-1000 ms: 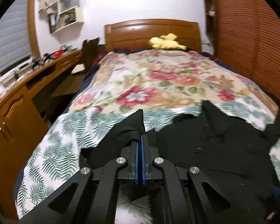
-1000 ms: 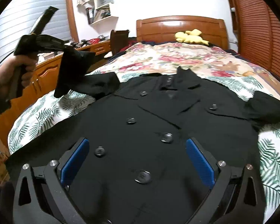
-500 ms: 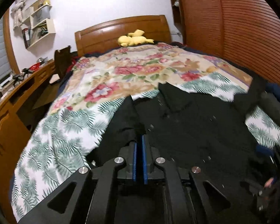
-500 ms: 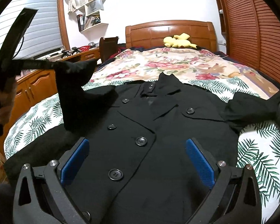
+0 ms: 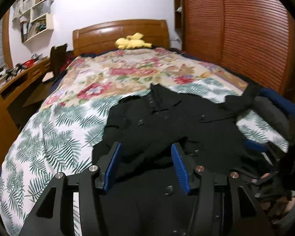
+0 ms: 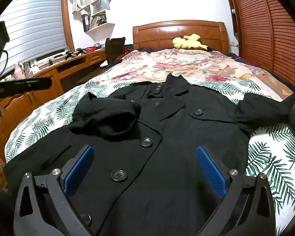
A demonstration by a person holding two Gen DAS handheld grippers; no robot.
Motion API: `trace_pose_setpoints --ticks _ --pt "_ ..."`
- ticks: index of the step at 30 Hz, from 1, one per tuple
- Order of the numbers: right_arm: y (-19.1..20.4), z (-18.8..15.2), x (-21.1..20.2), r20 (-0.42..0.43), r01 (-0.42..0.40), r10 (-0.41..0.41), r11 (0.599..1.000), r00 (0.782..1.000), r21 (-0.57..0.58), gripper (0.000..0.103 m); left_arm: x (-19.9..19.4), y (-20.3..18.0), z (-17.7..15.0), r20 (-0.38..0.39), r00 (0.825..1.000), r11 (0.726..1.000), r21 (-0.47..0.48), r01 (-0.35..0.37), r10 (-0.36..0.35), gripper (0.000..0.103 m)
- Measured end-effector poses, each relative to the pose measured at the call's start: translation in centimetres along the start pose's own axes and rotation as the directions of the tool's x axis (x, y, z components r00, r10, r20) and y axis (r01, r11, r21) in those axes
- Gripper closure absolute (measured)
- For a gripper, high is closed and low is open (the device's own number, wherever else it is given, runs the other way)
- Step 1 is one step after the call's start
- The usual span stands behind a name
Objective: Fold large clothes
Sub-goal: 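Lift the sleeve with the left gripper and fold it across the coat front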
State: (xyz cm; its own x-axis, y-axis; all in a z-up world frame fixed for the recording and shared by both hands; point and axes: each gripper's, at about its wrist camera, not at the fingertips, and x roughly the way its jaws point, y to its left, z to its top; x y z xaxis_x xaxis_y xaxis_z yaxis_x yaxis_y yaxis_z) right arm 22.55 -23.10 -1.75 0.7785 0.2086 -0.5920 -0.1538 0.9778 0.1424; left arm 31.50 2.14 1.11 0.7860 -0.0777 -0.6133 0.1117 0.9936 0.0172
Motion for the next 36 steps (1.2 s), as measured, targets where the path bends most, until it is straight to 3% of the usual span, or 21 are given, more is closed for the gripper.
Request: trace_pose_setpoints --ticks 7,20,25,32,36 --pt "0.2 -0.5 0.4 -0.014 0.008 -0.008 1.000 1.000 -0.022 0.000 5.3 3.2 -0.9 -0.098 0.993 0.996 -0.048 -0.072 0.067 0.049" --pt "-0.1 -1.3 1.5 -0.045 -0.009 0.008 1.000 0.999 -0.015 0.000 15.0 4.9 0.0 -0.246 0.967 0.980 -0.167 -0.111 0.068 0.049" --pt "-0.2 -1.4 1.8 -0.056 -0.017 0.017 1.000 0.998 -0.008 0.000 17.0 4.5 -0.8 -0.291 0.955 0.977 -0.184 -0.112 0.055 0.049" --pt "-0.2 -1.4 1.9 -0.057 -0.012 0.012 1.000 0.998 -0.012 0.000 17.6 3.8 -0.9 -0.278 0.960 0.976 -0.195 -0.093 0.036 0.049" --pt "-0.1 -1.5 2.0 -0.051 -0.002 0.001 1.000 0.999 -0.021 0.000 18.8 4.9 -1.1 -0.285 0.958 0.977 -0.199 -0.071 0.012 0.065"
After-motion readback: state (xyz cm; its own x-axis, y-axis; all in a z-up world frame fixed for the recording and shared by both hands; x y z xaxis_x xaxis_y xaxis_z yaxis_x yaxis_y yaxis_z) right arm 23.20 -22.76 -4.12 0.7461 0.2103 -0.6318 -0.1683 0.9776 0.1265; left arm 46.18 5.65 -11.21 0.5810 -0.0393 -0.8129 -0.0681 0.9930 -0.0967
